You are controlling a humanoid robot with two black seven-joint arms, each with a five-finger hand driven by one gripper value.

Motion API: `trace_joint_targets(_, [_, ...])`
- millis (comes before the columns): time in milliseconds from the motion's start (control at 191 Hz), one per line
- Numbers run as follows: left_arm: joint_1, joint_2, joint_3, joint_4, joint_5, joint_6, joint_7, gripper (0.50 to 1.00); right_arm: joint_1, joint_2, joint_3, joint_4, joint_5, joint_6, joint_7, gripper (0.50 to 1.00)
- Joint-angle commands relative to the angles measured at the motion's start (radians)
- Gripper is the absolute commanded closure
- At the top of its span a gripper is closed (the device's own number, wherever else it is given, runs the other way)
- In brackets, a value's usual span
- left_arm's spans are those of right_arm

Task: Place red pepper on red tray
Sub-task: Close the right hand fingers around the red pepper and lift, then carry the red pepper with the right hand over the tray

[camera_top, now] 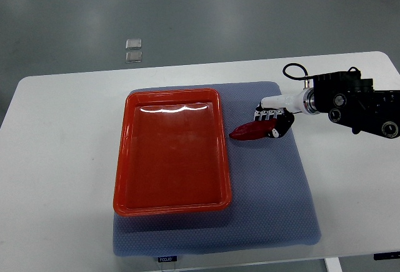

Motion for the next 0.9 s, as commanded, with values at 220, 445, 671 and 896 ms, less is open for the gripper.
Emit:
trace_joint_targets(220, [0.000,0.000,0.000,0.000,0.000,0.000,0.000,0.500,0.053,-0.007,0.009,-0.008,0.004,-0.007,0.000,0.975])
trace_joint_targets(445, [0.000,0.000,-0.002,0.001,0.000,0.000,0.000,0.500,0.111,0.000,0.011,-0.015,0.017,-0.001,0.000,0.969])
trace_joint_targets(671, [0.000,0.000,-0.002,0.000,0.000,0.000,0.000,0.500,0.186,0.051,0.014,-0.025,0.028,0.008,0.008,0.955])
trace_joint_targets(896, [0.000,0.000,-0.002,0.001,0.000,0.000,0.000,0.500,0.220,0.174,0.021,-0.035,0.108,0.005,0.011,0.946])
